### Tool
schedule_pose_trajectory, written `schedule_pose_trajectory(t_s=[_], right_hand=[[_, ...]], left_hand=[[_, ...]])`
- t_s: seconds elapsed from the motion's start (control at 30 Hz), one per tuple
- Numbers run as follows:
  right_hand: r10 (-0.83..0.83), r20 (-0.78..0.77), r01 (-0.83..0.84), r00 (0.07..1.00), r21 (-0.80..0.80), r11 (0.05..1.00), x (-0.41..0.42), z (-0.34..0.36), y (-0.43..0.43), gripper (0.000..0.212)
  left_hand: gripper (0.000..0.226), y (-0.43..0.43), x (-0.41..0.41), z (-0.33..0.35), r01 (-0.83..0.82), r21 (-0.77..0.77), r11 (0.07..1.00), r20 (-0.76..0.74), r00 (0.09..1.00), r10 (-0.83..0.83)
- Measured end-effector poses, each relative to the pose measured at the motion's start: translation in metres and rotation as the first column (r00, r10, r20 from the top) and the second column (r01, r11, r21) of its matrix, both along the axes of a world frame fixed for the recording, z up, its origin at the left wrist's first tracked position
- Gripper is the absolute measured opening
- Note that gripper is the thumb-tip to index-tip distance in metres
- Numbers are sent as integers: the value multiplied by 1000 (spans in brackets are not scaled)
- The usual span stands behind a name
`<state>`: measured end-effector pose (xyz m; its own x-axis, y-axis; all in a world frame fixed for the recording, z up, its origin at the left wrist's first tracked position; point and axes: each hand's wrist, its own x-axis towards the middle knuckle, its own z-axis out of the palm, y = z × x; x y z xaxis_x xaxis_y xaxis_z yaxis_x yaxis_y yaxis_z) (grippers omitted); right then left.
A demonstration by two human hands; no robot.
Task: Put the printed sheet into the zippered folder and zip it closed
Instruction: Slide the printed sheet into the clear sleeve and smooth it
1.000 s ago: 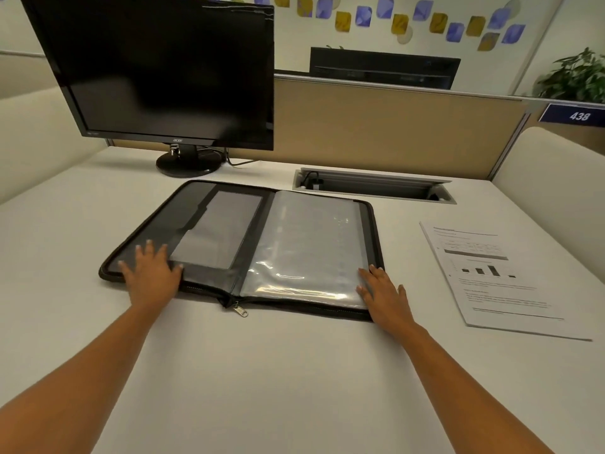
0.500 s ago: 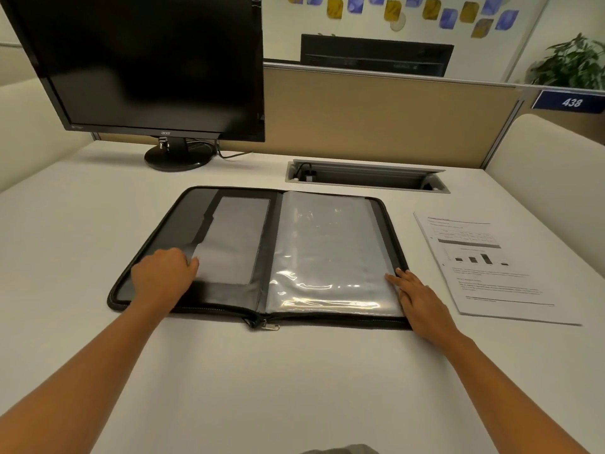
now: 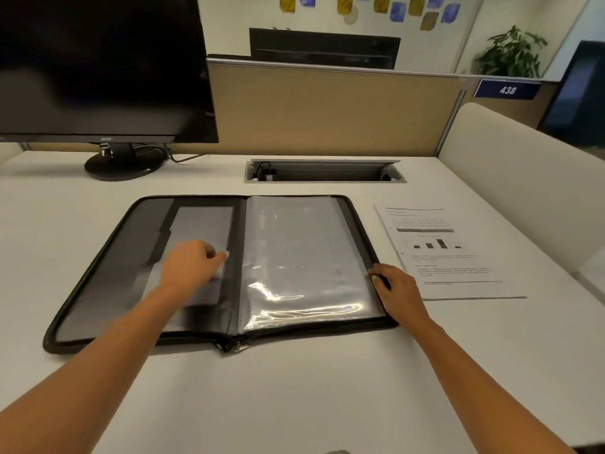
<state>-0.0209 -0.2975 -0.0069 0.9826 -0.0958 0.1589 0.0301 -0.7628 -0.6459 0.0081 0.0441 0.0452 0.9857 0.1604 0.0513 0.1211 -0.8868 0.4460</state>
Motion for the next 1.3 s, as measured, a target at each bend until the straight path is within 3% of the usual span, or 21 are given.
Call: schedule_pose_trajectory(t_s=[0.1,0.2,0.3,0.4,0.53,0.73,1.07,1.2,1.3], right_hand=[[-107,-1,107,994,80,991,9,5,-14,24],[-210,-31,212,977,98,972,18,7,-37,25],[-320,-30,322,947,68,944,28,9,-66,27],[-427,-30,428,904,38,903,35,10,-92,29],[-534,-23,532,845,-59,844,42,12,-128,39],[-637,-170,579,752,-290,762,47,11,-167,53],[-705,-144,654,695,-282,702,54,15,-173,45],[-754,-240,732,612,-188,655,56,17,-177,39],[-744,-287,763,603,-67,643,58,17,-173,36]], left_hand=[[33,-54,9,4,153,-139,978,-10,988,-156],[32,-112,18,5,254,-362,897,-47,956,-290],[30,-167,23,4,222,-607,763,-140,915,-378],[31,-211,33,1,137,-707,694,-229,884,-407],[34,-258,46,-3,-3,-755,656,-341,856,-389],[43,-311,50,-8,-125,-804,581,-393,846,-361],[46,-341,56,-12,-295,-862,412,-427,861,-276],[42,-336,62,-13,-271,-856,441,-417,865,-279],[30,-331,61,-13,-217,-820,529,-448,819,-358]])
